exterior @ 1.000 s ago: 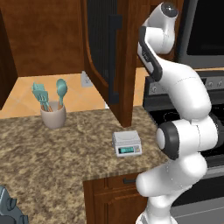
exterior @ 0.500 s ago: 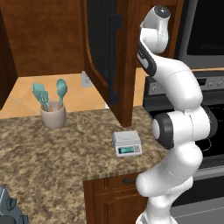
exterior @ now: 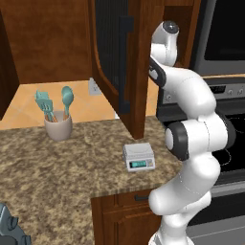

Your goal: Pick the bar and place it on the digital scale for weighing, and close the cabinet.

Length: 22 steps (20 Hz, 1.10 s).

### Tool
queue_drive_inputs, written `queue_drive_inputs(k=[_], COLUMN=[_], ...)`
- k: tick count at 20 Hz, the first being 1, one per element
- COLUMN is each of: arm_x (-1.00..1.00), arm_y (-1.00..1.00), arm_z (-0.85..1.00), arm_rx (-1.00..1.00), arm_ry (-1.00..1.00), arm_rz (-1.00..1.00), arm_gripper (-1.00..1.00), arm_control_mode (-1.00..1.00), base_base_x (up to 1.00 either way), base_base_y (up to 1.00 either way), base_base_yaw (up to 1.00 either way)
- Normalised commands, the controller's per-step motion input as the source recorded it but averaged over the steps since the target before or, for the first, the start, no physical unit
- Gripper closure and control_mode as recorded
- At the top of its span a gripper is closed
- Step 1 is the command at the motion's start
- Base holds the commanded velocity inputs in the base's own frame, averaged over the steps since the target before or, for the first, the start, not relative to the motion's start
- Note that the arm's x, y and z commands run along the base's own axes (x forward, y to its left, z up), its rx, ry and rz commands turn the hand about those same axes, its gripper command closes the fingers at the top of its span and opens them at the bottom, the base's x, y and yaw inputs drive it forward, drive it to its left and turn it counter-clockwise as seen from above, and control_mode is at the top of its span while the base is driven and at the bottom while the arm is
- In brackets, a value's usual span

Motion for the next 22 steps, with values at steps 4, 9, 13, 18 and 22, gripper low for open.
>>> queue_drive_inputs(k=[4,9,13,18,22], arm_x=[0.12,0.02,0.00,-0.07,-0.57], arm_y=[0.12,0.14,0.15,0.07,0.09], arm_z=[-0.74,-0.62,-0.41,-0.02,0.08], arm_rx=[0.00,0.00,0.00,0.00,0.00], arm_ry=[0.05,0.00,0.00,-0.01,-0.14], arm_rz=[-0.04,-0.05,-0.02,0.00,0.00], arm_gripper=[1.00,1.00,1.00,1.00,1.00], arm_control_mode=[-1.00,-1.00,-1.00,-1.00,-1.00], base_base_x=[0.00,0.00,0.00,0.00,0.00], base_base_y=[0.00,0.00,0.00,0.00,0.00], base_base_yaw=[0.00,0.00,0.00,0.00,0.00])
